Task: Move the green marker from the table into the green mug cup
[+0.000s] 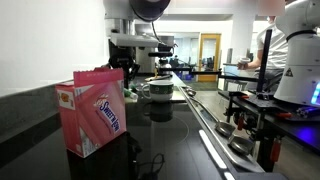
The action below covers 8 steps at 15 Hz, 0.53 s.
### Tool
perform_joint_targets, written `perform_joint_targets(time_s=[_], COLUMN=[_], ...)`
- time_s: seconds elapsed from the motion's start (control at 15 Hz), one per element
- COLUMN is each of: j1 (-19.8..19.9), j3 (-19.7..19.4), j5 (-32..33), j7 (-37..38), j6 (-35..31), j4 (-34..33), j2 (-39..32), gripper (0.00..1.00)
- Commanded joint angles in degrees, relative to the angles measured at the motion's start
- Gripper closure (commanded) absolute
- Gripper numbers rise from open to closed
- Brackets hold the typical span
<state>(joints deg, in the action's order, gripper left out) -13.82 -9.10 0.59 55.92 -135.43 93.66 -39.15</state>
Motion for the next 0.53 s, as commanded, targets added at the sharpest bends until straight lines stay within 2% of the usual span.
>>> perform_joint_targets(time_s=[0.0, 0.13, 0.27, 0.47], j1=[-5.99, -8.63, -11.07, -13.35], j3=[-6.70, -10.11, -13.04, -14.05], j5=[9.83, 18.25, 29.27, 48.99], j7=[10.67, 18.45, 27.22, 42.74], j6=[-5.65, -7.49, -7.76, -2.98], j4=[9.12, 12.99, 16.16, 19.44], j2=[8.00, 11.99, 15.58, 20.64], gripper=[0.95, 0.95, 0.95, 0.95])
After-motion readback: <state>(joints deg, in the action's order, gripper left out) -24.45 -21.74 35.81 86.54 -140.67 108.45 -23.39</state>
